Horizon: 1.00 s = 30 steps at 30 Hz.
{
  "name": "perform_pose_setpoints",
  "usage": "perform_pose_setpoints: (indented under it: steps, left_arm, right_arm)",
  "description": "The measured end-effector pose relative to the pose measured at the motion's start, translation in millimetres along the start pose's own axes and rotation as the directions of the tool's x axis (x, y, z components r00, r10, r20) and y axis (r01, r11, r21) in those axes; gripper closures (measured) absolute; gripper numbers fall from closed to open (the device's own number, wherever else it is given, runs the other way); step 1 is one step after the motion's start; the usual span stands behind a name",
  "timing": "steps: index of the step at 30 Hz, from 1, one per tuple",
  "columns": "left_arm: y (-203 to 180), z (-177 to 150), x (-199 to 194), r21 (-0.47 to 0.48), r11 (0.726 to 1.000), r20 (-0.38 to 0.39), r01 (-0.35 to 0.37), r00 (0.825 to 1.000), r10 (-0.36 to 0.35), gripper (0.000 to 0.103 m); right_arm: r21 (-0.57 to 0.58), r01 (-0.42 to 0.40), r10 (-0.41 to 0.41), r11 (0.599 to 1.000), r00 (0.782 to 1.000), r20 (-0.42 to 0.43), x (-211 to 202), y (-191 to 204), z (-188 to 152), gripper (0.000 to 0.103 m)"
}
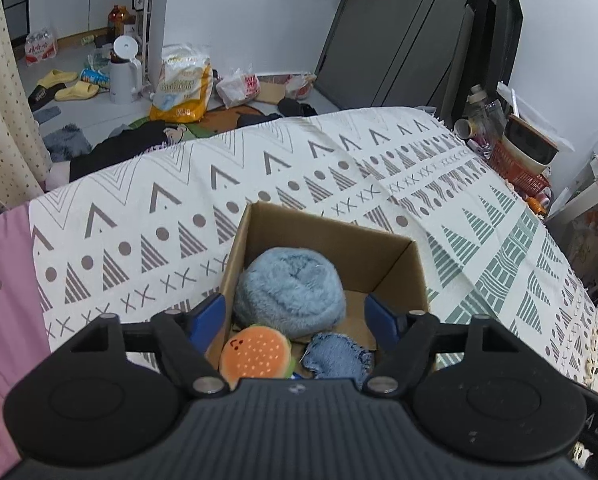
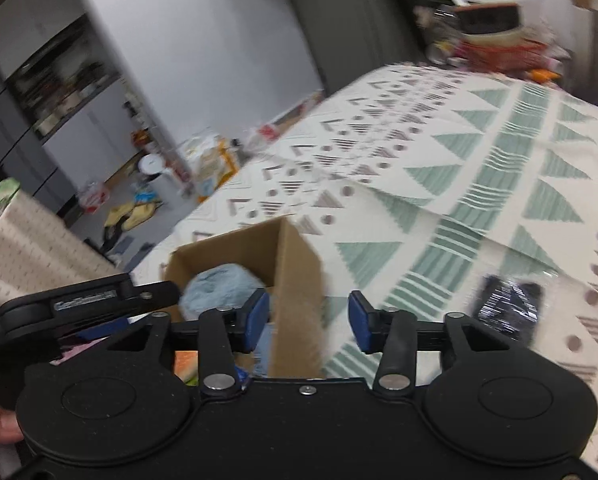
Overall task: Organize soft objects
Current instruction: 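Open both grippers to drop the burger toy and denim plush into the box, then move both grippers back to the black bags on the bed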
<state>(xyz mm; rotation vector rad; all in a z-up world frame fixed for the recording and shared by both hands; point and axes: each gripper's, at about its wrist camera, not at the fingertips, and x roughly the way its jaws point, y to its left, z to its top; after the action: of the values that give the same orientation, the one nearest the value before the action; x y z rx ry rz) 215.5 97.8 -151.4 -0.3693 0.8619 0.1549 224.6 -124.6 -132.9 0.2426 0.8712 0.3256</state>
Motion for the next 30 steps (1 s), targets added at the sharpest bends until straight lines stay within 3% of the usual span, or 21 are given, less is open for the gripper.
perform_pose_setpoints:
  steps: [6,15,22,30]
  left_arm:
    - [-20,-5,-3,0.035,0.999,-0.001,0.026,1.0,-0.026,0.024]
    - [-65,-18,-6,0.142,0.989,-0.018,0.045,0.999,-0.043,0.022]
    - [-97,-23,-9,0.199,0.978,-0.041,0.064,0.998,-0.057,0.022]
    - [-128,-27,-10,0.226,0.969,-0.082,0.097,0.993,-0.08,0.022]
  right_arm:
    - [0.098,0.097,-0.095,0.99,0.995,-0.028,-13,-29,-3,0.031]
    - [0.212,0.205,-0.21,0.955,0.978,-0.003,-36,-69,-5,0.021]
    - [0.242,0.149,-0.159,0.959,0.987,0.023,-63,-99,8,0.013]
    - [0.338,0.148,-0.161,0.929,0.987,0.01,-71,-138,10,0.013]
